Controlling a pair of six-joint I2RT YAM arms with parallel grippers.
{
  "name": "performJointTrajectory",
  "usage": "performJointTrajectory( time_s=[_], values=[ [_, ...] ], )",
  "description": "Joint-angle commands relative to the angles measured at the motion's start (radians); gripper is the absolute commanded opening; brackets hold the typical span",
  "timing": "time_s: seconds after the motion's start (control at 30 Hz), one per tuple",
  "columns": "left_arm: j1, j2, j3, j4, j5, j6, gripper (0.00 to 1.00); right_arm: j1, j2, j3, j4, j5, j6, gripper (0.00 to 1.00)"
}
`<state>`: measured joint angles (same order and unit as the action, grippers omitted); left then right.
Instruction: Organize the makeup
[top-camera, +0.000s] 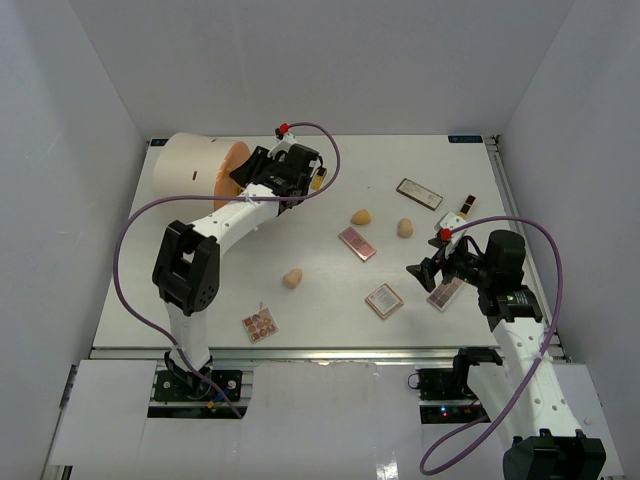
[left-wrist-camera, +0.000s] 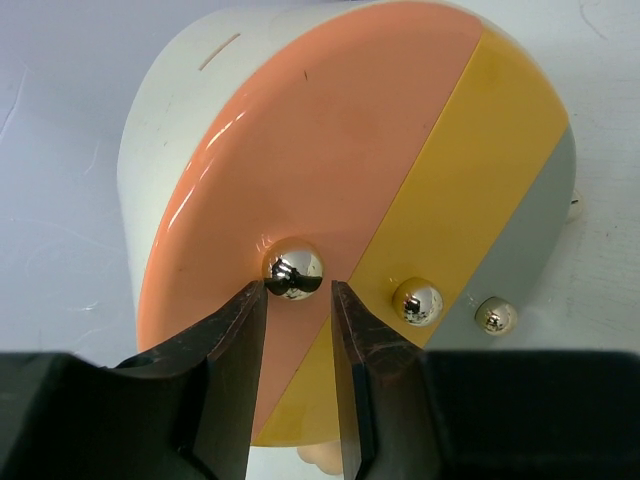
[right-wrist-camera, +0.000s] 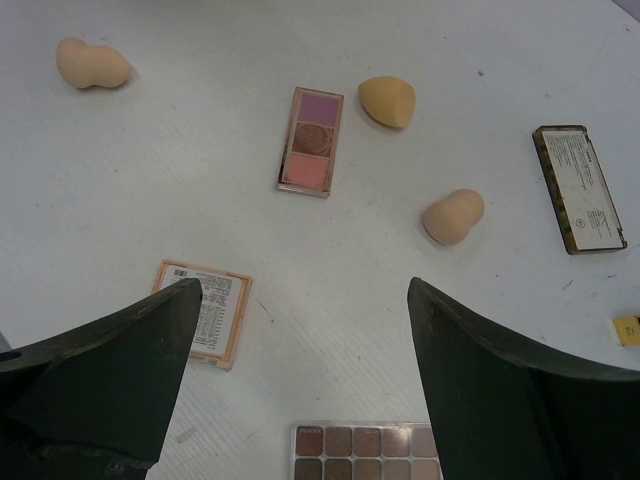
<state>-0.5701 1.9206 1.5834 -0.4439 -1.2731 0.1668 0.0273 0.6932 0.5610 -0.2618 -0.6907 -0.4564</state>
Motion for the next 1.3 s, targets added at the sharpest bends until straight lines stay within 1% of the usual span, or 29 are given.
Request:
performJointTrajectory(
  time_s=[0.0,0.47,0.6,0.93,1.13,1.27],
  values=[
    [0.007,-0.009,0.044,0.019,-0.002,0.01,0.42,0.0,-0.011,0.031,0.008,-0.009,-0.001,0.9],
    [-0.005,-0.028,0.043,0.034,-0.025,0.026,0.41,0.002,-0.014,0.031,0.009,-0.009,0.001,0.9],
    [-0.005,-0.009,0.045,0.053,-0.027,0.041,0.43,0.001,-0.015,0.031,0.009,-0.009,0.001,0.9],
    [-0.005,0.022,0.058,0.065,-0.042,0.061,0.42,0.001,-0.025,0.031,0.007,-0.006,0.001,0.9],
    [-0.005,0.023,0.052,0.066,-0.041,0.065,0.31,0.001,-0.029,0.031,0.007,-0.007,0.0,0.9],
    [-0.008,0.015,0.044,0.065,-0.041,0.06,0.13,0.002,-0.032,0.031,0.007,-0.007,0.0,0.9]
  ],
)
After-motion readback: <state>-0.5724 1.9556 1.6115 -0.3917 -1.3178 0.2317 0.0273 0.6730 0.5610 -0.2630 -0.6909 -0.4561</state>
